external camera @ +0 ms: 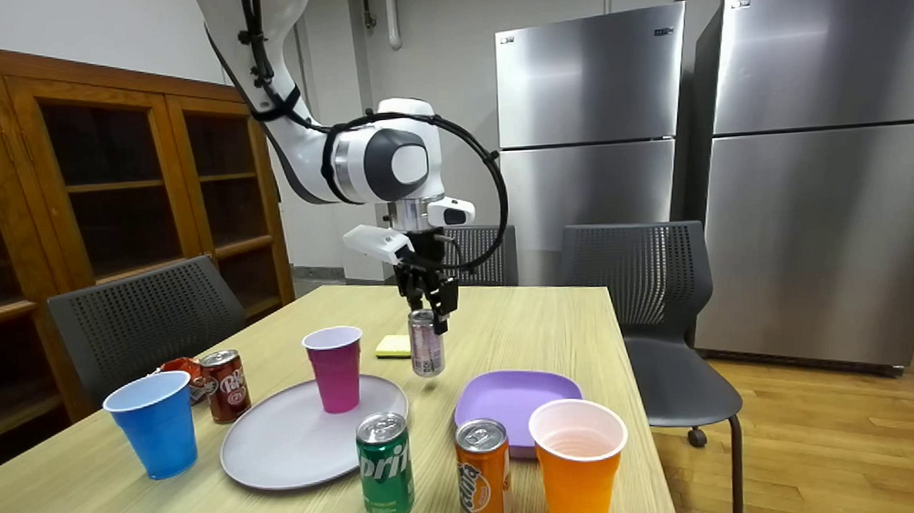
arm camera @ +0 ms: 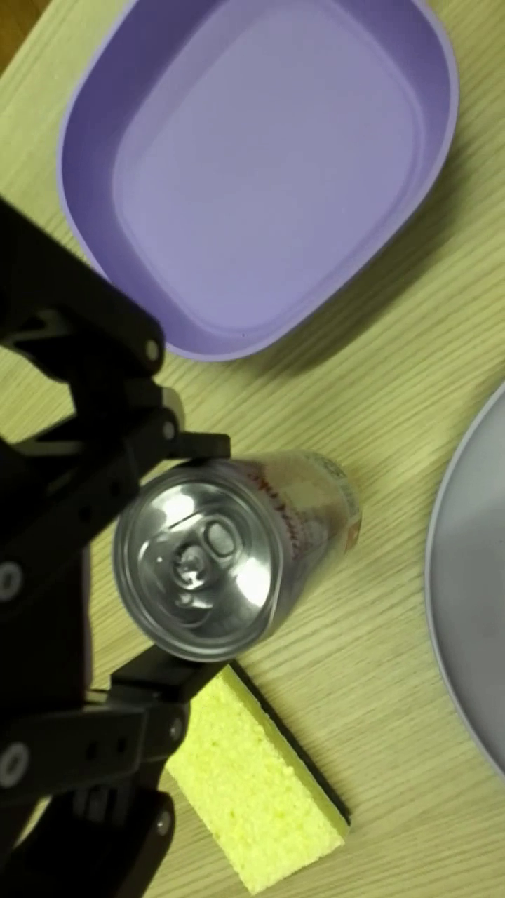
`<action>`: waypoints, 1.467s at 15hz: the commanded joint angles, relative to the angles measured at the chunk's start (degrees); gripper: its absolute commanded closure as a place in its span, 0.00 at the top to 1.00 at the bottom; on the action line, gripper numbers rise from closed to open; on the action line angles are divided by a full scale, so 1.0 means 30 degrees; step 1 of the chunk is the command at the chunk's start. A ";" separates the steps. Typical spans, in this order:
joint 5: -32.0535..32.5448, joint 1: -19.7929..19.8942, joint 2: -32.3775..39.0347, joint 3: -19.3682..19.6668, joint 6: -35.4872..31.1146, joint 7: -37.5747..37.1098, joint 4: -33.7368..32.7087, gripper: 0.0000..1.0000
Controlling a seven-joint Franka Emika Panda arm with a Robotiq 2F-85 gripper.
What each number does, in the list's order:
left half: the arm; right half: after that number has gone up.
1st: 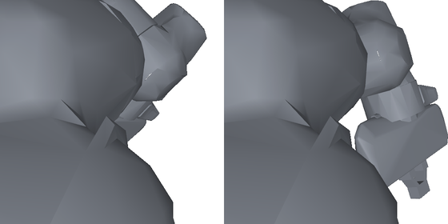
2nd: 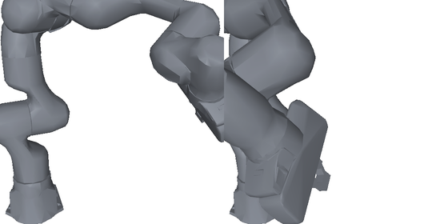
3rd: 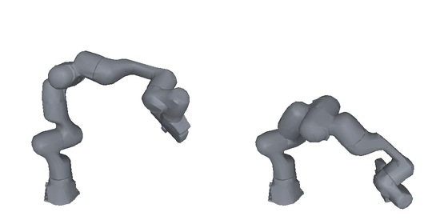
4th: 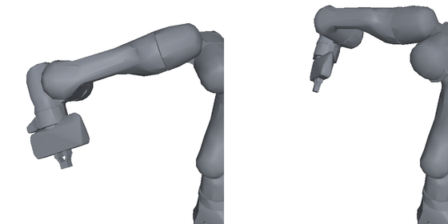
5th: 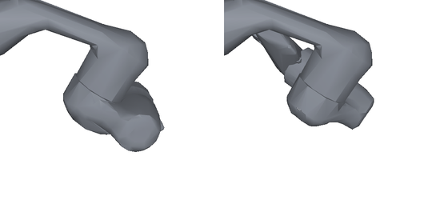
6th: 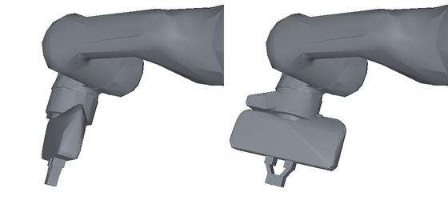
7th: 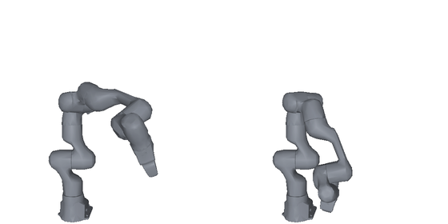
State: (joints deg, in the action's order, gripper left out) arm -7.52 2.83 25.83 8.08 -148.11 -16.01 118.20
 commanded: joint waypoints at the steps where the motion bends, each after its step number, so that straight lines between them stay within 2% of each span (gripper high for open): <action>1: -0.0249 0.0438 -0.1757 0.0345 0.0206 -0.0405 0.1408 0.38; 6: -0.0144 0.0948 -0.2319 0.1286 0.0131 -0.1010 0.1939 0.38; 12: 0.0067 0.1356 -0.1837 0.2254 0.0245 -0.1879 0.1669 0.38; 22: -0.0160 0.1543 0.0313 0.2550 0.0772 -0.3000 -0.0268 0.38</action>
State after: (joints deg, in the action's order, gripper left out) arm -7.70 6.89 24.67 16.14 -148.12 -23.15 121.23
